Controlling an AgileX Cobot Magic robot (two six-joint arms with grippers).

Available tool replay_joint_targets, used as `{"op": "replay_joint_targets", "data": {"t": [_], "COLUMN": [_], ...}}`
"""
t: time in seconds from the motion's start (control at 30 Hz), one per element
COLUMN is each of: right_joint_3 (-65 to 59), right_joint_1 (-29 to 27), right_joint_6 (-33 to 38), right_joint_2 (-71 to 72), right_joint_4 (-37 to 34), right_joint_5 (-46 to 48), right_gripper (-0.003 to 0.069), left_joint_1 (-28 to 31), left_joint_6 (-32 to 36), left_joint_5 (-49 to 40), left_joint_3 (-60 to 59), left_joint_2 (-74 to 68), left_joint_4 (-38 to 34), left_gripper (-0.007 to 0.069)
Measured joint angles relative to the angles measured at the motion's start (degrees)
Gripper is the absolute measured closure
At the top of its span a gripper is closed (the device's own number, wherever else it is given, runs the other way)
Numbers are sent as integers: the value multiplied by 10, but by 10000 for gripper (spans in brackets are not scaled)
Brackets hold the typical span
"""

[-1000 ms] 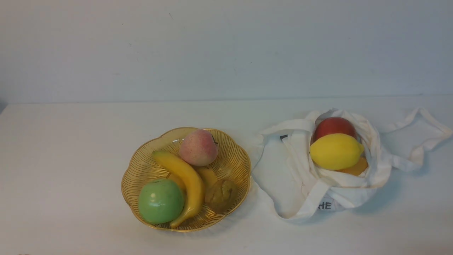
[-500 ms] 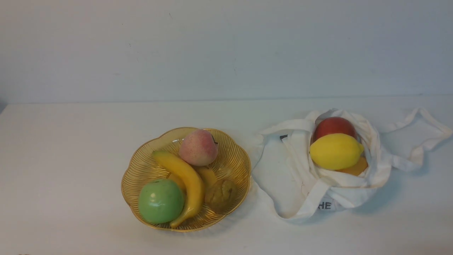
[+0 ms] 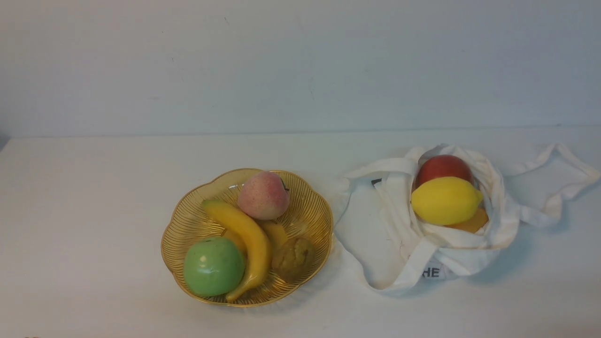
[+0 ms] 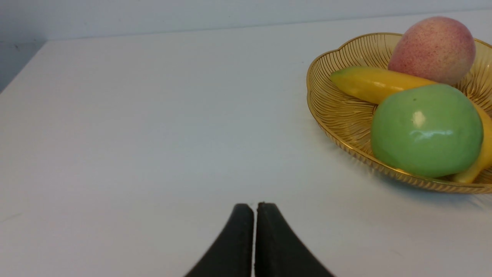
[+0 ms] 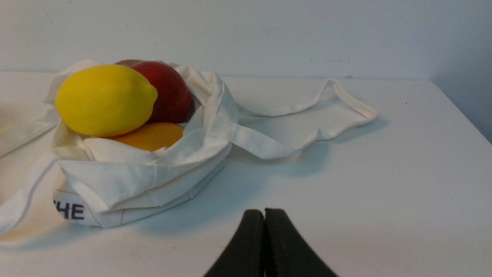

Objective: Take the fruit out of the cloth bag on the white table and place them on a plate.
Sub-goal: 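Reach into the cloth bag and grasp the lemon with the right gripper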

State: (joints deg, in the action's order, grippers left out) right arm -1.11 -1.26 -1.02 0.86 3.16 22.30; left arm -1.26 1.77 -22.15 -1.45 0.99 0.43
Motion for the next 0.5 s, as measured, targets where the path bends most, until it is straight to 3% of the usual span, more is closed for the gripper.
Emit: {"op": "replay_joint_targets", "data": {"t": [0.27,0.37,0.5], "right_joint_3": [-2,-6,-6], "right_joint_1": [0,0,0], "right_joint_6": [-6,-28,-94], "right_joint_2": [0,0,0], "right_joint_4": [-14,-66,-194], "right_joint_5": [-19,-64,-178], "right_gripper": [673,673,673], "left_joint_1": [0,0,0], "left_joint_6": [0,0,0], "left_joint_5": [0,0,0], "left_joint_3": [0,0,0], "left_joint_2": [0,0,0], "left_joint_4": [0,0,0], "left_gripper": [632,632,632]}}
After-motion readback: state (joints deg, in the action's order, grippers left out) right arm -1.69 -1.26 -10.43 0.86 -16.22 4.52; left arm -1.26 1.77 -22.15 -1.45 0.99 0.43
